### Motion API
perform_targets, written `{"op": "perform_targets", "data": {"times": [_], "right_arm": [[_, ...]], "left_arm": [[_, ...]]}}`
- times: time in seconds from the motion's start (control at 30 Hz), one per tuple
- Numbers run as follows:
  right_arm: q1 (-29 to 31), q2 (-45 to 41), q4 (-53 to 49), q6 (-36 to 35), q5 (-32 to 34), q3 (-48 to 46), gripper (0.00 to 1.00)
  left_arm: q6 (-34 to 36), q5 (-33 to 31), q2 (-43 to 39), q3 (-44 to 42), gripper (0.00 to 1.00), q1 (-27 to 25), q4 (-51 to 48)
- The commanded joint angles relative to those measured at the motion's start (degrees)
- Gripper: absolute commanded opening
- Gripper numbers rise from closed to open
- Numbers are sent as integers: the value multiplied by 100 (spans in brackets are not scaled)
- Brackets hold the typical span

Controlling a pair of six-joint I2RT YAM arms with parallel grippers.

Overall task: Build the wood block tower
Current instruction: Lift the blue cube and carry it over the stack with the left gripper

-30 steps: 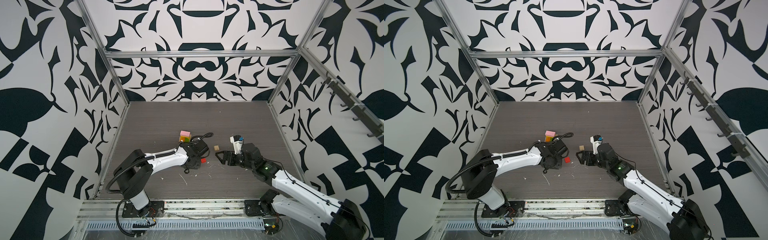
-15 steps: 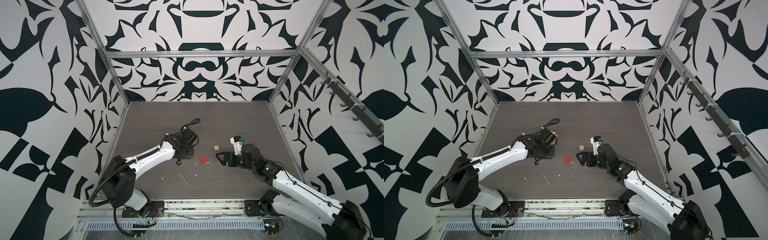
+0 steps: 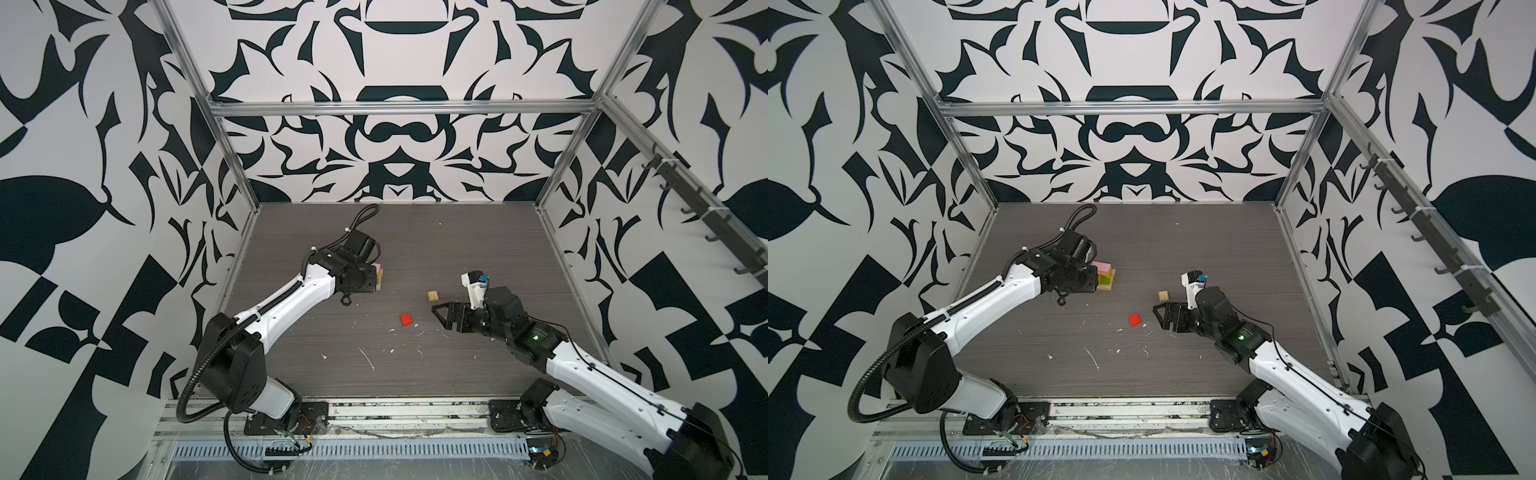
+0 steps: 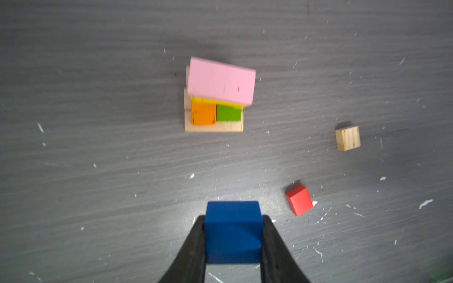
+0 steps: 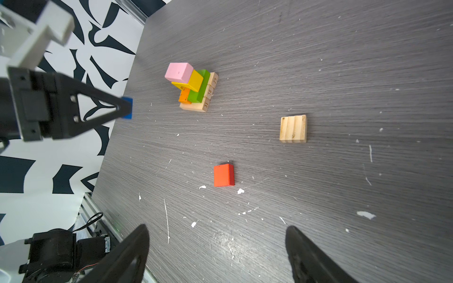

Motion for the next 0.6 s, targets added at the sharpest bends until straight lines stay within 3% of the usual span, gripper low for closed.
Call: {"op": "perform_targets", "data": {"times": [0.0,0.57], "right_arm": [[30,-156,-106,-123,96,223,91],[31,-317,-299,-165,161,221,91]], "left_arm": [[465,126,186,278,34,123,-254],[1282,571,1220,1175,29,411,-220]]}}
